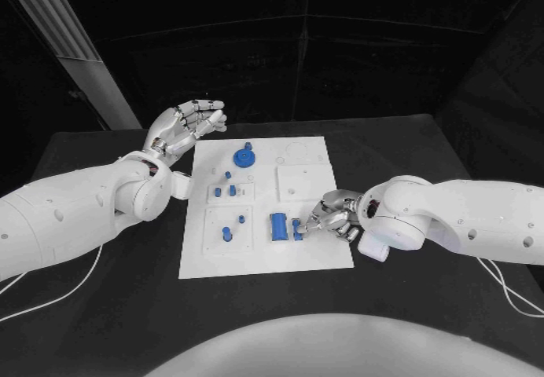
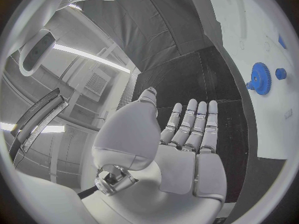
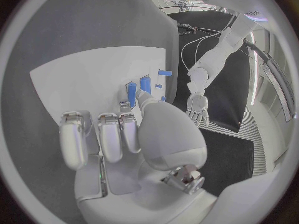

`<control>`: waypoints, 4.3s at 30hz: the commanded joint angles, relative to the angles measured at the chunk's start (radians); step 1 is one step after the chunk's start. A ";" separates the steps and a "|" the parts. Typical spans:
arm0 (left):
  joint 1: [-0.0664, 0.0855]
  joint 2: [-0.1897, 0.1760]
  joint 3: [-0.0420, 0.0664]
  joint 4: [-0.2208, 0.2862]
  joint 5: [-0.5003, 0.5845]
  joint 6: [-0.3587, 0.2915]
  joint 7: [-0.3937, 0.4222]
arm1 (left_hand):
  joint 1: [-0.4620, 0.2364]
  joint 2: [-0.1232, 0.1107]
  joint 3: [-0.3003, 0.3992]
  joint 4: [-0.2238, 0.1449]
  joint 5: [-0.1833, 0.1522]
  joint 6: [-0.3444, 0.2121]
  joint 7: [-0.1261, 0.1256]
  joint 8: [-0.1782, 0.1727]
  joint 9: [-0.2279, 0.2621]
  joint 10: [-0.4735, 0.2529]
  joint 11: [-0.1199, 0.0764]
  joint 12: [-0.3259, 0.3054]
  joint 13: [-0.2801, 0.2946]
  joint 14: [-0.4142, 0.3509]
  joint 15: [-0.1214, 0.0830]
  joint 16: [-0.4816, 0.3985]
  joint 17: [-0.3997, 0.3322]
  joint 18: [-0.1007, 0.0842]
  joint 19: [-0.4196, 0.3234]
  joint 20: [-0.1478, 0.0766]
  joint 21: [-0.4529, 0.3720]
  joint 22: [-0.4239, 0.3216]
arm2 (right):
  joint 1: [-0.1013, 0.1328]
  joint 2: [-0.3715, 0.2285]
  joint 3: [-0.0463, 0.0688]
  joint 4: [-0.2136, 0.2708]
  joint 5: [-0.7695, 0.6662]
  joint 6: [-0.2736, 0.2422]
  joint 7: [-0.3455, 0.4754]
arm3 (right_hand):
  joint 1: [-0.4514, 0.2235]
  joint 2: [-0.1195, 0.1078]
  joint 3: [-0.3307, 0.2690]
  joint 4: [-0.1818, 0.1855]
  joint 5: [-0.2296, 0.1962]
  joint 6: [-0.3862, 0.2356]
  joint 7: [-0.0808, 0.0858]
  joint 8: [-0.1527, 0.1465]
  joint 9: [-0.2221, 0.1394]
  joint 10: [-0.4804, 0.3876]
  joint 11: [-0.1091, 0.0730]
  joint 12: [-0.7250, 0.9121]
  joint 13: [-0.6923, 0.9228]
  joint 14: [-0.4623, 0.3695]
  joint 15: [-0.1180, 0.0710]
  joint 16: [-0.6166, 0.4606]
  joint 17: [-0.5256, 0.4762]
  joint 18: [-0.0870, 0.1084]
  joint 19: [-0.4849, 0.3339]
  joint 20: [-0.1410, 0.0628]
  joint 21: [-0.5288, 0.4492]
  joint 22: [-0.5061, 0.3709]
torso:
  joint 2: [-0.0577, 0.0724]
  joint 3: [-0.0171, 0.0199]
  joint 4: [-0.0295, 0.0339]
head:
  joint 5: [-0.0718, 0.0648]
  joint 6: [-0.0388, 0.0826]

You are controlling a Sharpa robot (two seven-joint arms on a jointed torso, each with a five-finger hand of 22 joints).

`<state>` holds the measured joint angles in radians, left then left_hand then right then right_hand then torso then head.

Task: Assemble the parts on the task board

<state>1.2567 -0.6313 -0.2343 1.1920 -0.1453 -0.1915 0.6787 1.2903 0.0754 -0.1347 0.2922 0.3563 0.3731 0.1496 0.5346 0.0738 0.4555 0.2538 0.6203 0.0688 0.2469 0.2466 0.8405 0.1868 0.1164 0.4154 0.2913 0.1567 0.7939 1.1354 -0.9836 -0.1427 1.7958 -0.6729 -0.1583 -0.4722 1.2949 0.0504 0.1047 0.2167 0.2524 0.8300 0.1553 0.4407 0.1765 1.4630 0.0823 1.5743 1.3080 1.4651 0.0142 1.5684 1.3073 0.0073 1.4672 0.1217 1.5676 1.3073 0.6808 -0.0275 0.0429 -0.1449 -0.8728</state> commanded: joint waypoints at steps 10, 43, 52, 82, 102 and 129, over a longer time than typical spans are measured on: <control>0.001 0.000 0.001 0.001 0.003 0.012 0.097 | -0.002 0.009 -0.006 0.000 0.004 -0.005 0.143 0.003 -0.001 -0.004 0.000 0.005 -0.001 -0.006 0.000 0.004 -0.001 -0.018 -0.003 -0.001 -0.007 -0.001 | 0.001 -0.005 0.000 0.009 -0.092 -0.014 -0.013 | -0.053 0.013 -0.090 0.068 -0.085 0.066 -0.035 0.107 0.054 0.108 -0.024 -0.004 0.263 0.106 -0.021 0.002 0.264 -0.007 0.104 -0.013 0.003 0.263 | 0.000 0.0001 -0.0014 | 0.002 0.000; 0.000 0.000 0.001 0.001 0.003 0.013 0.095 | 0.000 0.012 -0.007 0.000 0.010 -0.006 0.143 0.006 -0.001 -0.005 0.000 0.008 -0.001 -0.007 0.000 0.007 -0.005 -0.018 -0.004 -0.001 -0.007 -0.001 | 0.001 0.029 0.000 -0.012 -0.140 0.095 -0.117 | -0.053 0.116 -0.246 0.071 -0.191 0.020 -0.091 0.341 0.302 0.108 -0.077 -0.004 0.263 0.106 -0.072 0.002 0.264 -0.007 0.104 -0.066 0.003 0.263 | -0.001 0.0004 -0.0001 | -0.001 0.000; 0.000 0.000 0.001 0.001 0.003 0.014 0.095 | 0.000 0.012 -0.007 0.000 0.010 -0.006 0.143 0.006 -0.001 -0.005 0.000 0.008 -0.001 -0.007 0.000 0.008 -0.006 -0.018 -0.004 -0.001 -0.007 -0.001 | 0.001 0.044 0.000 -0.024 -0.155 0.094 -0.128 | 0.001 0.130 -0.247 0.068 -0.191 0.016 -0.095 0.349 0.324 0.108 -0.081 -0.004 0.263 0.106 -0.074 0.002 0.264 -0.007 0.104 -0.068 0.003 0.263 | -0.001 -0.0003 0.0001 | -0.002 0.000; -0.012 -0.001 0.001 0.007 0.003 0.000 0.127 | 0.001 0.015 -0.008 0.000 0.012 -0.008 0.143 0.008 -0.002 -0.008 0.000 0.010 -0.002 -0.008 0.000 0.010 -0.009 -0.018 -0.003 -0.001 -0.007 -0.001 | 0.002 0.040 0.002 -0.064 0.119 -0.494 0.607 | 0.078 0.100 -0.308 0.070 -0.099 -0.044 -0.079 0.296 0.340 0.108 -0.071 -0.004 0.263 0.106 -0.058 0.002 0.264 0.013 0.050 -0.058 -0.063 0.234 | -0.003 0.0003 -0.0002 | 0.016 0.012; -0.055 -0.009 0.001 0.078 0.003 -0.053 0.287 | -0.052 0.033 -0.066 0.000 -0.038 -0.048 0.147 0.051 -0.005 -0.084 0.009 0.032 -0.003 -0.092 0.016 0.029 -0.075 -0.035 -0.121 -0.001 -0.063 -0.143 | 0.002 0.219 0.003 -0.233 0.392 -0.424 1.144 | -0.322 0.066 -0.464 0.079 -0.194 -0.595 0.066 -0.018 0.096 -1.033 0.180 -1.209 -0.716 -1.071 0.210 -1.141 -0.780 0.059 -1.089 0.122 -1.368 -0.441 | -0.002 0.0038 0.0002 | 0.060 0.102; -0.190 -0.133 0.209 0.345 0.129 -0.520 -0.141 | -0.952 -0.075 0.135 -0.212 -0.269 -0.285 -0.150 -0.375 -0.074 -0.350 -0.254 -0.442 -0.069 -0.247 -0.174 -0.603 -0.187 -0.116 -0.336 -0.213 -0.157 -0.619 | -0.085 0.204 0.143 -0.226 0.673 -0.612 0.992 | -1.295 -0.050 -0.105 -0.217 -0.252 -0.830 -0.155 -0.441 -0.176 -1.463 -0.082 -1.574 -1.308 -1.465 -0.014 -1.568 -1.307 -0.007 -1.467 -0.122 -1.568 -1.307 | -0.136 0.0275 -0.0427 | 0.145 0.272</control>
<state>1.0703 -0.7600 -0.0298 1.5230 -0.0653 -0.5661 0.5837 0.4656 0.0038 -0.0368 0.1093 0.1195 0.1211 0.0435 0.2203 0.0028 0.1441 0.0856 0.2456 0.0024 0.0107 0.1000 0.3270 0.0038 0.0214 0.1093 0.1075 0.0057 0.2413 1.0497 -0.7800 -0.0016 1.5667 -0.0686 -0.7233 0.5375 0.0053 0.0002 0.0001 0.0042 0.0034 0.0034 0.0004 0.0029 0.0009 0.0051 0.0000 0.0035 0.0009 0.0036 -0.0002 0.0035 0.0009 0.0068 0.0054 -0.0002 0.0034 0.0009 0.5615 -0.0028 0.0056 -0.0041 -0.6075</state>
